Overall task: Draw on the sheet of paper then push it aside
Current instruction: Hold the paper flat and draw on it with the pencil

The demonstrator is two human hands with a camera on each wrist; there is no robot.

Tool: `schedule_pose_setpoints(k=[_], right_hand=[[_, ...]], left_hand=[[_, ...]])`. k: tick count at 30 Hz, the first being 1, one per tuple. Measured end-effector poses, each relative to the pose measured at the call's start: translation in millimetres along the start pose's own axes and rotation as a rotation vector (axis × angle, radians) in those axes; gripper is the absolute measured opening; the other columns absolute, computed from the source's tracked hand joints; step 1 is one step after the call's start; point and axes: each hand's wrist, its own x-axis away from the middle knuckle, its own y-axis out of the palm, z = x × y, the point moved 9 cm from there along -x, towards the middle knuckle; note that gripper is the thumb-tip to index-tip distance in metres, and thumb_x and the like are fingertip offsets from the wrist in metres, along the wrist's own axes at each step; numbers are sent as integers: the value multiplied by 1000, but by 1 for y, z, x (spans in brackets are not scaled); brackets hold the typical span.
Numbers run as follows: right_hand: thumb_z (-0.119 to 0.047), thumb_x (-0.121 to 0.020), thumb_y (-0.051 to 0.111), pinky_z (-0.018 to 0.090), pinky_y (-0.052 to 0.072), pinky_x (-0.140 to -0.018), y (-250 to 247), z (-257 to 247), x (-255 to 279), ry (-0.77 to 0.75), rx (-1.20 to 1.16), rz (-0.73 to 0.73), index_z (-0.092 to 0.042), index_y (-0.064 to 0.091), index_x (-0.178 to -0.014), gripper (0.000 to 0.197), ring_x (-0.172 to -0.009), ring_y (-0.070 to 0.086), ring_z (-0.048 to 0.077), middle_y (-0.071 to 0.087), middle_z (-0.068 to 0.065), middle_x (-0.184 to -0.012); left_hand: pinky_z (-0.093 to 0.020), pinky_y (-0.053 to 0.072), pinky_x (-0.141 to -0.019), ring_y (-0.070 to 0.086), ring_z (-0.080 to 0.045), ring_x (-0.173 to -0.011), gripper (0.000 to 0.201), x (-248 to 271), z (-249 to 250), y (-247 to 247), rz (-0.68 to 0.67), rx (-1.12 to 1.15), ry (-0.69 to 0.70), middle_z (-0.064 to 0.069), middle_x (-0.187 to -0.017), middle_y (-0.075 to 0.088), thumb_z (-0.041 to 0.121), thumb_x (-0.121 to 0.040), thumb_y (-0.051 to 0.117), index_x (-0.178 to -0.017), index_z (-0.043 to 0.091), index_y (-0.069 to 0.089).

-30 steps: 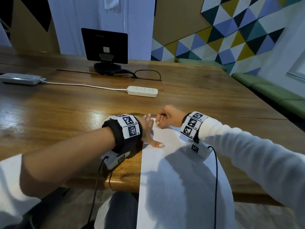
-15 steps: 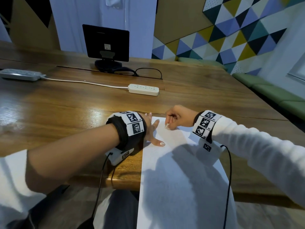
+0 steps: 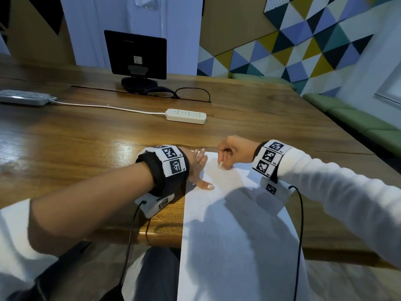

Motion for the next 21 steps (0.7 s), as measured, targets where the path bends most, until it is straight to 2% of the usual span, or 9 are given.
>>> schedule_pose_setpoints(k=[2,4,6,9,10,13,14,18,21], right_hand=[[3,-73,74,21,48,-56,-3,2,-2,0,24,45,-8,64,-72,14,-51,62,6,64,-8,-54],[5,-73,74,22,50,-57,8,-1,1,-7,-18,-75,-7,64,-71,15,-53,62,13,66,0,-58],[4,-73,74,21,50,-58,9,-1,2,-5,-23,-118,-6,65,-72,14,-53,62,10,67,0,-60],[1,-73,75,19,47,-58,-5,-3,-3,-24,48,36,-1,67,-76,9,-51,60,0,65,-3,-59],[1,-73,75,20,48,-58,-2,-3,-2,-23,26,11,-2,67,-75,9,-51,61,3,66,-3,-58],[6,-74,73,21,52,-57,16,-4,8,-17,-55,-197,-6,64,-70,16,-52,63,9,68,-4,-57],[6,-74,73,22,52,-58,15,-3,8,-10,-55,-207,-6,64,-71,16,-52,64,9,69,-4,-58],[0,-74,75,24,51,-59,0,-1,3,-28,-38,-2,-6,66,-74,11,-53,64,8,68,-5,-57],[4,-74,73,23,53,-57,10,-2,11,-40,-83,-89,-7,64,-72,14,-52,62,12,68,3,-60]], left_hand=[[-47,3,-116,-16,-27,-145,102,2,0,-1,-10,-8,-1,-11,-154,-27,70,-88,31,-148,4,-18],[-47,3,-117,-16,-27,-145,103,1,0,0,-19,1,1,-12,-154,-27,70,-88,32,-148,4,-18],[-46,4,-116,-15,-28,-145,103,-1,1,0,-12,8,4,-13,-155,-26,69,-88,34,-148,3,-17],[-47,5,-116,-15,-28,-145,103,-2,1,2,6,-3,4,-13,-155,-26,70,-87,33,-149,3,-16],[-46,4,-116,-16,-28,-145,103,-2,0,2,8,8,8,-12,-155,-26,69,-87,33,-149,4,-17],[-45,2,-117,-18,-26,-145,104,-1,-1,3,-7,45,21,-11,-154,-29,69,-87,35,-148,4,-18],[-45,1,-117,-19,-26,-145,104,-1,-2,3,-15,49,22,-11,-154,-29,69,-87,35,-148,4,-19],[-43,1,-117,-19,-25,-145,103,-1,-1,3,-11,72,24,-10,-154,-29,68,-88,36,-148,5,-18],[-43,1,-117,-19,-25,-145,103,2,-2,1,-28,50,12,-10,-153,-30,69,-88,35,-148,5,-19]])
